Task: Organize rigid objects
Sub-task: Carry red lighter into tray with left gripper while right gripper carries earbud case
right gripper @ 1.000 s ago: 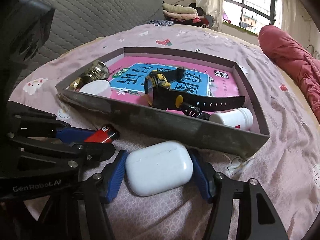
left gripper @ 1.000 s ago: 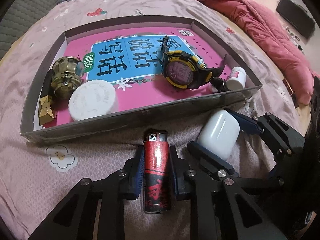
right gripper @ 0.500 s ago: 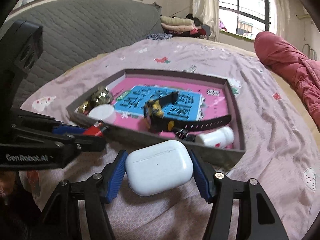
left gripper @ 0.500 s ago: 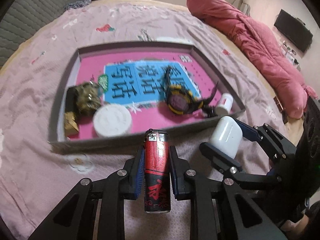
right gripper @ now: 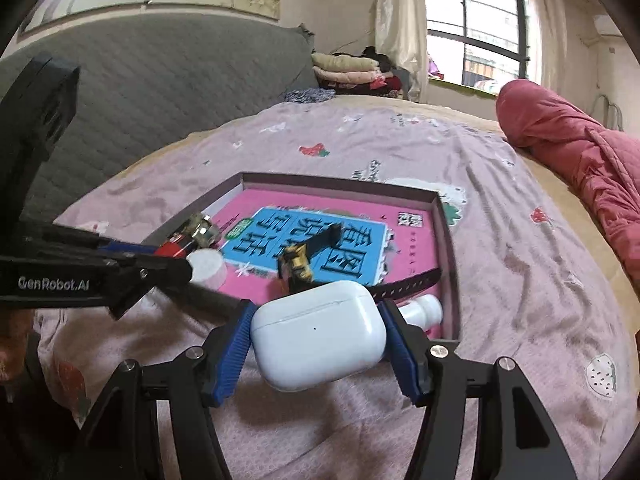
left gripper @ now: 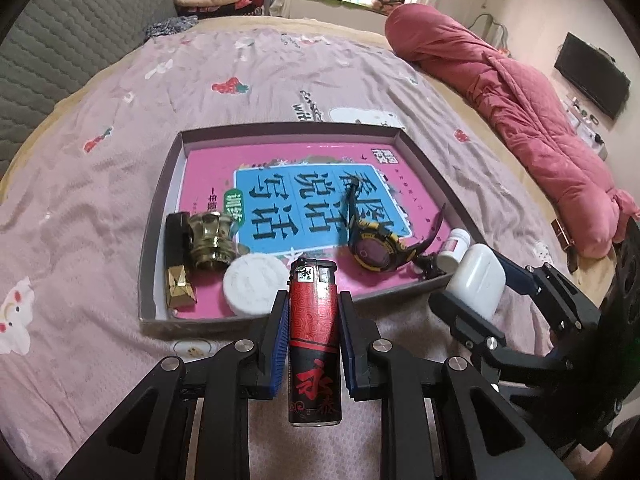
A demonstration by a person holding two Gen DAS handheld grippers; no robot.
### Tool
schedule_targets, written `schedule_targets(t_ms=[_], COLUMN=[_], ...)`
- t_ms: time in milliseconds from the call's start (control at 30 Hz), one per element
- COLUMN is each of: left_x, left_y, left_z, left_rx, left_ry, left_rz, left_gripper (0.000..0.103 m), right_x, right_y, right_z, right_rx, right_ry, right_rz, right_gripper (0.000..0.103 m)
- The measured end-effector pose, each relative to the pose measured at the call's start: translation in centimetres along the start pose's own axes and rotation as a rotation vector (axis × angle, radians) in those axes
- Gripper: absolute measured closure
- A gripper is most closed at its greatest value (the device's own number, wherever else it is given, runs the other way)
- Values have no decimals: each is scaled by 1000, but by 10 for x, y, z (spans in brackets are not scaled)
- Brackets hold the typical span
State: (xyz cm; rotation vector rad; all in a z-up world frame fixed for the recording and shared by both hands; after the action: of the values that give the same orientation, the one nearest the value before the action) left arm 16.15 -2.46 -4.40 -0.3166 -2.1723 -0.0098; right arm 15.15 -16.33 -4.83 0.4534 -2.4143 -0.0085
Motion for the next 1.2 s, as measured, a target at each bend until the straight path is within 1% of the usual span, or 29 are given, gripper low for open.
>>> schedule_targets(t_ms=[233, 467, 833, 1000, 1200], left_x=[2, -1, -17, -27, -35], left_y=[-4, -3, -2, -2, -3], left_z=[-17, -29, -46, -47, -46], left_rx=[-12, -16, -17, -13, -14], left_ry=[-26, -39, -46, -43, -40], left_rz=[-14, -25, -49, -51, -58], left_gripper=[80, 80, 80, 80, 80], right_x=[1, -1, -12, -22, -25], right_y=[-9, -18, -37, -45, -50], right_z=[-23, -38, -45, -40, -39], right_rx=[-40, -56, -85, -100, -115], right_ry=[-53, -86, -85, -51, -46], right_rz=[15, 26, 58, 80, 91], right_gripper=[41, 41, 41, 41, 41])
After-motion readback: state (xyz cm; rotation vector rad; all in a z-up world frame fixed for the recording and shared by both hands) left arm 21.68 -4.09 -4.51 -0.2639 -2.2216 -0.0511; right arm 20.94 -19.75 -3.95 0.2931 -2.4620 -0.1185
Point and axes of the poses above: each gripper's, at about its wrist camera, not at the fingertips, and x roughly against the way its jaws point, y to its left, z to its underside, the point moved 5 cm from there along -x, roughly the way its jaws point, and after that the axes turned 8 degrees about -x, right-handed, at the moved point
